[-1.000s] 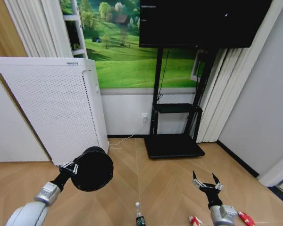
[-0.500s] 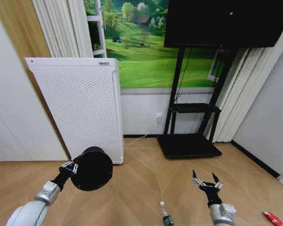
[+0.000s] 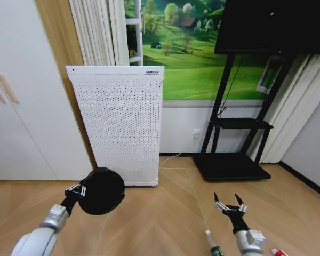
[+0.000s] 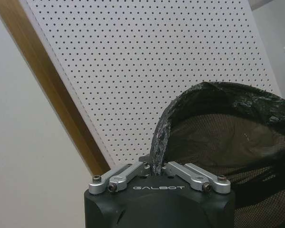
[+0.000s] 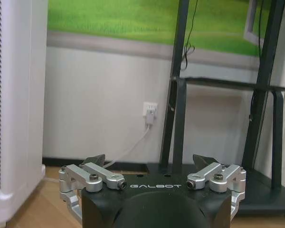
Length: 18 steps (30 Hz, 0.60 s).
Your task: Pick up the trash bin and place the garbage on the floor into it.
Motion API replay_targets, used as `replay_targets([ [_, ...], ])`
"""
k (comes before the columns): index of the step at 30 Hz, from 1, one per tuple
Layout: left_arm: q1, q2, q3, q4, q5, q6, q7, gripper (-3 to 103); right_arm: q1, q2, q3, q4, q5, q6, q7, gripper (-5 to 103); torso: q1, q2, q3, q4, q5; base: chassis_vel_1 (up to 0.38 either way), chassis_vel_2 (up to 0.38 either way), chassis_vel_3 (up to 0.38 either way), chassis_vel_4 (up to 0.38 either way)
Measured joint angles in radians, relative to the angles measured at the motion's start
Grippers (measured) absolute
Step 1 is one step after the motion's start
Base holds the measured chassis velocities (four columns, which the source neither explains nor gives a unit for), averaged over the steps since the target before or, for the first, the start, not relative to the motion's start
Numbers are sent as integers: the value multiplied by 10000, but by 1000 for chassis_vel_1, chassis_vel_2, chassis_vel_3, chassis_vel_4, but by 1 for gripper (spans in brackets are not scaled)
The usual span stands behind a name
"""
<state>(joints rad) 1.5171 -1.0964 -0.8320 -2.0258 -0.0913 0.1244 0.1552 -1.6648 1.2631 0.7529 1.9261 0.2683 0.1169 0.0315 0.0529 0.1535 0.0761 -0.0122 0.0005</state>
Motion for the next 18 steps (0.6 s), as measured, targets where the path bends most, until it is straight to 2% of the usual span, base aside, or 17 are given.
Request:
replay_targets([
  [1, 0, 0, 0, 0, 0, 0, 0, 3, 0, 0, 0, 0, 0, 0, 0, 100, 0, 0, 0, 0, 0, -58, -75, 42, 49],
  [3, -104, -82, 177, -8, -149, 147, -238, 3, -140, -927, -256, -299, 819, -378, 80, 100, 0, 0, 0, 3, -1, -42, -50, 7, 28],
  [4, -104, -82, 177, -8, -149, 147, -238, 3, -140, -927, -256, -299, 819, -378, 80, 100, 0, 0, 0, 3, -1, -27, -50, -10, 9],
  [6, -160, -245, 348, 19, -142, 180, -317, 3, -407, -1974, -680, -504, 1703, -790, 196, 100, -1, 0, 0, 9, -5, 0, 0, 0, 0],
  [7, -160, -245, 348, 19, -142, 180, -317, 3, -407, -1974, -680, -504, 1703, -790, 196, 100, -1, 0, 0, 9, -5, 0, 0, 0, 0],
  [9, -166, -398, 474, 79, -100, 182, -333, 3, -650, -2641, -1036, -662, 2091, -1129, 227, 100, 0, 0, 0, 9, -5, 0, 0, 0, 0],
  [14, -204, -663, 637, 232, -1, 124, -336, 3, -727, -3189, -1637, -993, 2396, -1379, 229, 100, 0, 0, 0, 6, -4, 0, 0, 0, 0],
  [18, -230, -852, 812, 357, 89, 73, -352, 3, -377, -3311, -2248, -1706, 2616, -1536, 415, 100, 0, 0, 0, 7, -4, 0, 0, 0, 0],
])
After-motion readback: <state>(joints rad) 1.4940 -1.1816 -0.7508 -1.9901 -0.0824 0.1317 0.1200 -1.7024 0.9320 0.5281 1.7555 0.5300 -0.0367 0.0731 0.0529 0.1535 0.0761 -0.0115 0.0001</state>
